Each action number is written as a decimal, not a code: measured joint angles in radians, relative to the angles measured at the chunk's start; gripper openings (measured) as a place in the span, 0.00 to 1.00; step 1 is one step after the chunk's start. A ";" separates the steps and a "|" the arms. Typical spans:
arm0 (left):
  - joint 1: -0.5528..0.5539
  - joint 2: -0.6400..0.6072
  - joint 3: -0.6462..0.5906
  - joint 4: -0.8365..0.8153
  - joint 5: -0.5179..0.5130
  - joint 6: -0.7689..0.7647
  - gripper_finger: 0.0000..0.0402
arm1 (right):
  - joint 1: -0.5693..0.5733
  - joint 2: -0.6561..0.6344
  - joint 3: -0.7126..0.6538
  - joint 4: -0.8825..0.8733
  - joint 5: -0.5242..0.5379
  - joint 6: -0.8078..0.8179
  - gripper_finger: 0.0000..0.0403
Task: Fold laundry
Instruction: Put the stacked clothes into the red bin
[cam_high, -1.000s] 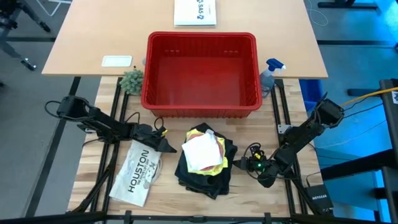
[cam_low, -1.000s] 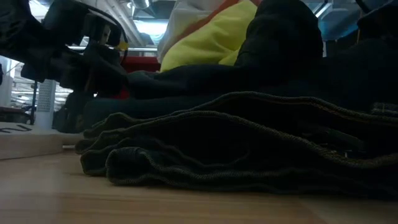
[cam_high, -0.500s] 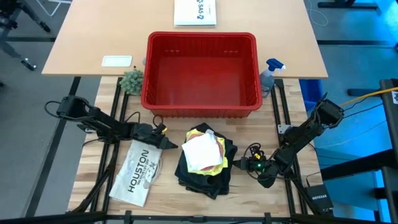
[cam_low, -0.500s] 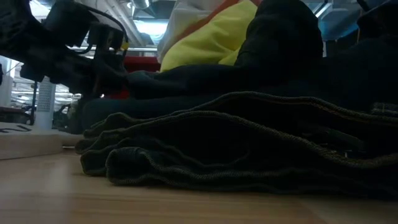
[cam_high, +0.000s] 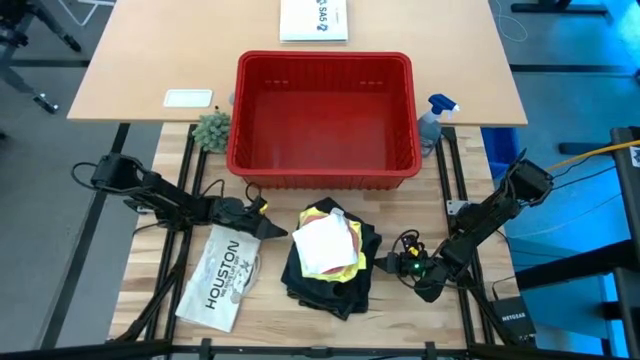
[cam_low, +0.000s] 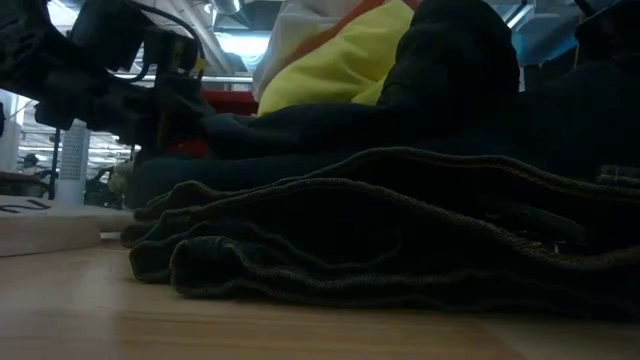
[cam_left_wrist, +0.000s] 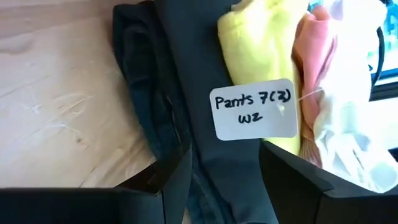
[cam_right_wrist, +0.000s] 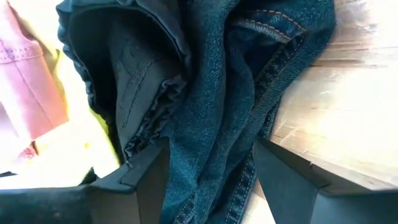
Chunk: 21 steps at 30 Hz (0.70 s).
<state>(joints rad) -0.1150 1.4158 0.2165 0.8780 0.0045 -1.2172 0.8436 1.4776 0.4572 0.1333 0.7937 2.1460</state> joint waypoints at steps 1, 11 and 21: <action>0.000 0.000 0.000 0.000 0.000 -0.002 0.44 | 0.000 0.000 0.000 0.000 0.000 0.000 0.55; -0.034 0.000 0.074 -0.244 0.080 0.410 0.44 | 0.000 0.000 0.000 -0.006 0.000 -0.004 0.55; 0.033 0.000 0.086 -0.197 0.199 0.107 0.52 | 0.000 0.000 0.000 -0.005 0.000 -0.052 0.55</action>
<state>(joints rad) -0.0818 1.4158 0.3027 0.6815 0.2033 -1.1103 0.8436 1.4776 0.4576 0.1280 0.7937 2.0937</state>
